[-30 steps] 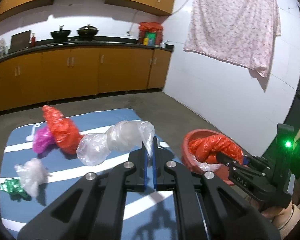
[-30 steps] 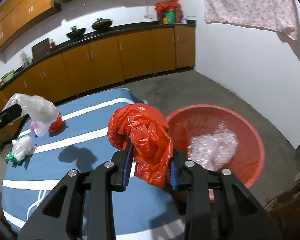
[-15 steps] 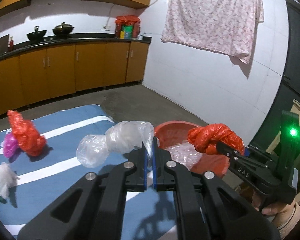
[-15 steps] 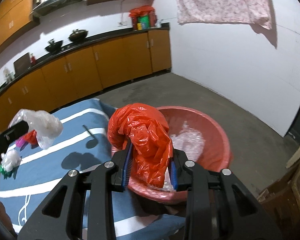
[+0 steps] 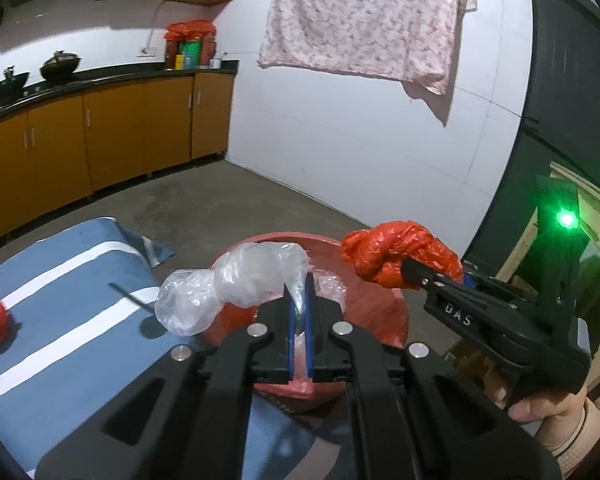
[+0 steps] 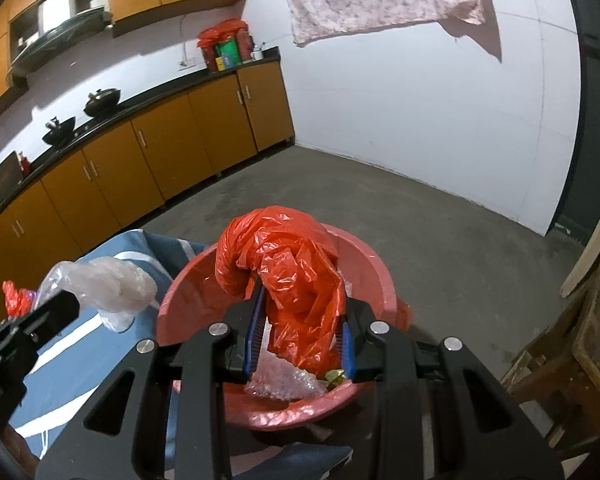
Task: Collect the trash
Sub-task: 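Carry both bags over the red basket and open both grippers to drop them, then return to the pile and grasp the white plastic bag with the right gripper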
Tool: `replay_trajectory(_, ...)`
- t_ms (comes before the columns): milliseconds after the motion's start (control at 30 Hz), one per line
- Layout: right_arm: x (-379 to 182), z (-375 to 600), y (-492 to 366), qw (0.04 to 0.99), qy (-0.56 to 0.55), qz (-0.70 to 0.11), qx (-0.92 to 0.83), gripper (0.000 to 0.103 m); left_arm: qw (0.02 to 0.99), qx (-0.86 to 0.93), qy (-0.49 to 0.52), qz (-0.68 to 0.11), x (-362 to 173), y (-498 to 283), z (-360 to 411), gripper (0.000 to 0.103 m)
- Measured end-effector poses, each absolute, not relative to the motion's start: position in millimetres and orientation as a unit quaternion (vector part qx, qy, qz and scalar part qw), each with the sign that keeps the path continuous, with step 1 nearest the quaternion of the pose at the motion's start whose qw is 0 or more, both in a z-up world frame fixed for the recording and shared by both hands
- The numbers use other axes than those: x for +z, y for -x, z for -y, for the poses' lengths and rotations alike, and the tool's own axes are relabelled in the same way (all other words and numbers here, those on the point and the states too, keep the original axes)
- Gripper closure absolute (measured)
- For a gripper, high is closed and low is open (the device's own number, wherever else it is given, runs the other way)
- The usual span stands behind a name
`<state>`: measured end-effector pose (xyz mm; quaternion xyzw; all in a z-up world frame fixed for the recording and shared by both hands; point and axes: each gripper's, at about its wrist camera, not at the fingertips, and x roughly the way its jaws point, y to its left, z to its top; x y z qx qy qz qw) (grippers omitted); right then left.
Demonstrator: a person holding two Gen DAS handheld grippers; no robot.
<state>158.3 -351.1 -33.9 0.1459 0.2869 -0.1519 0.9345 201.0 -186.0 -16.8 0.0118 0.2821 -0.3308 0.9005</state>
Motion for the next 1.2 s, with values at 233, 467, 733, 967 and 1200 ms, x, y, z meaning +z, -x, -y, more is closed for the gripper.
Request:
replay_trajectory(233, -39.8, 363.0, -169.5, 0.933, -0.156, -0.285, -0.153, 0.071, 0.889, -0.350, -0.018, -0.293, -30.4, -214.2, 211.2, 0.098)
replay_trajectory(467, -48.0, 371.8, -176.8, 0.934, -0.180, -0.283, -0.123, 0.066, 0.882, -0.349, -0.011, -0.317, -48.4, -232.1, 222.2, 0.086)
replay_trajectory(733, -55.0, 373.0, -168.6, 0.931, -0.187, -0.288, -0.120, 0.047, 0.886, -0.318, 0.006, -0.338, -61.9, -243.8, 196.4, 0.060)
replay_trajectory(967, -51.9, 363.5, -157.2, 0.932, -0.171, -0.290, -0.134, 0.027, 0.909, -0.258, 0.015, -0.327, -57.6, -234.2, 143.9, 0.033)
replay_trajectory(1200, -42.8, 327.9, -153.9, 0.939, -0.160, -0.285, -0.112, 0.016, 0.935, -0.179, 0.004, -0.305, -53.1, -197.0, 76.9, 0.013)
